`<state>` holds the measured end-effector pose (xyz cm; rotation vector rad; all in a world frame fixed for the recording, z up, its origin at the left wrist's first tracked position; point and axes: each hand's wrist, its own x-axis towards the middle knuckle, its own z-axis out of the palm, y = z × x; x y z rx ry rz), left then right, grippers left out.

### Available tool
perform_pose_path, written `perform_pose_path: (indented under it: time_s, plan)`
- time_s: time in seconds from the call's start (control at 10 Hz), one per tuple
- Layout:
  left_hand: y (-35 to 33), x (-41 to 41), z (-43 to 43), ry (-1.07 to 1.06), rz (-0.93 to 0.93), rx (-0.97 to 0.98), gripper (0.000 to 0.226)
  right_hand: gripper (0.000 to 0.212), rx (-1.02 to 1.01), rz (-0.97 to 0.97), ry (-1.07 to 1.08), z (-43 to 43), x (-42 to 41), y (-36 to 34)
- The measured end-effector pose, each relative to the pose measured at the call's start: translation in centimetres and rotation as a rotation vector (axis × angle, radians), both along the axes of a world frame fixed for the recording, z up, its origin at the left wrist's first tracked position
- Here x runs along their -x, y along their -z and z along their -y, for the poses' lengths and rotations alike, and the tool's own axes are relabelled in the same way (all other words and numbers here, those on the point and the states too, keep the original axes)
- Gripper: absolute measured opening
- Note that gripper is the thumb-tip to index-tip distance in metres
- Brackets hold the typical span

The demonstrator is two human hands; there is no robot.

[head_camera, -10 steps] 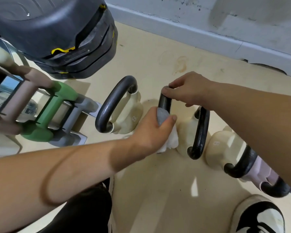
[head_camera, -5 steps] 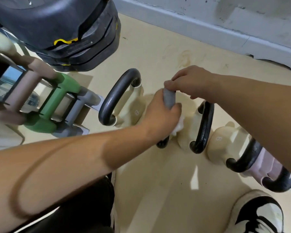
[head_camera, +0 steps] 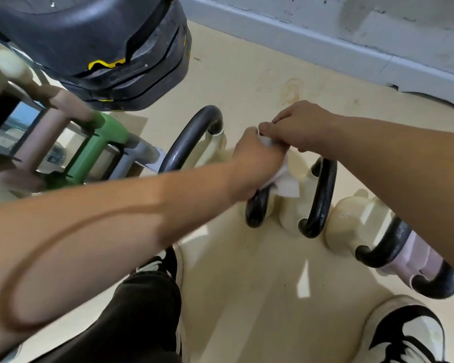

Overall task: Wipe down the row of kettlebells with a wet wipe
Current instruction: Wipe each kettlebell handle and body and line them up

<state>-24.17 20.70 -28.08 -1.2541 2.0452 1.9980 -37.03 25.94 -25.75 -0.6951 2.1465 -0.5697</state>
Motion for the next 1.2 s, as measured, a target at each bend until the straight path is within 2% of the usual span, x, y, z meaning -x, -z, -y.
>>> perform_pose_path:
  time_s: [0.1,0.2,0.3,0.4,0.5,0.6,0.7,0.8,0.9,1.0,1.1,1.2]
  plan:
    - [-0.9,2.0,0.2,0.063,0.096,0.081,0.044,0.046,0.007,0.002,-0.015,-0.5,0.2,-0.2]
    - [-1.5,0.0,-1.2,0.26,0.198,0.394,0.035,0.043,-0.002,-0.094,-0.04,-2.3,0.3,-1.4]
    - [-3.4,-2.9,-2.7,0.579,0.415,0.574,0.024,0.045,-0.002,-0.177,-0.037,-3.6,0.4,-2.5]
    - [-8.4,-2.6,-1.0,0.756,0.658,0.691,0.033,0.046,0.03,-0.216,-0.01,-5.5,0.7,-3.9]
    - [-10.1,-1.6,-1.0,0.685,0.589,0.741,0.023,0.044,0.066,-0.199,0.03,-6.9,0.6,-4.7]
    - [-10.7,-0.8,-3.1,0.454,0.259,0.693,0.033,0.038,0.088,-0.154,0.07,-9.2,0.5,-4.6]
    - [-8.7,-1.4,-7.1,0.366,0.166,0.585,0.044,0.037,0.073,-0.121,0.093,-10.5,0.6,-3.8]
    - [-4.4,-3.1,-11.7,0.105,0.172,0.401,0.046,0.04,0.064,-0.069,0.132,-11.4,0.9,-2.5]
    - [-2.8,-3.9,-13.4,-0.058,0.187,0.29,0.04,0.039,0.064,-0.072,0.104,-11.6,1.3,-1.9]
    - [-4.0,-2.3,-12.0,-0.225,0.039,0.321,0.026,0.03,0.044,-0.112,0.006,-11.9,1.2,-2.1]
    - [-3.9,-1.2,-11.2,-0.107,-0.071,0.5,0.029,0.025,0.014,-0.144,-0.029,-12.1,1.4,-1.9]
    - [-2.7,-0.5,-12.9,0.3,0.056,0.433,0.097,0.021,-0.028,-0.157,-0.011,-12.0,2.0,-1.3]
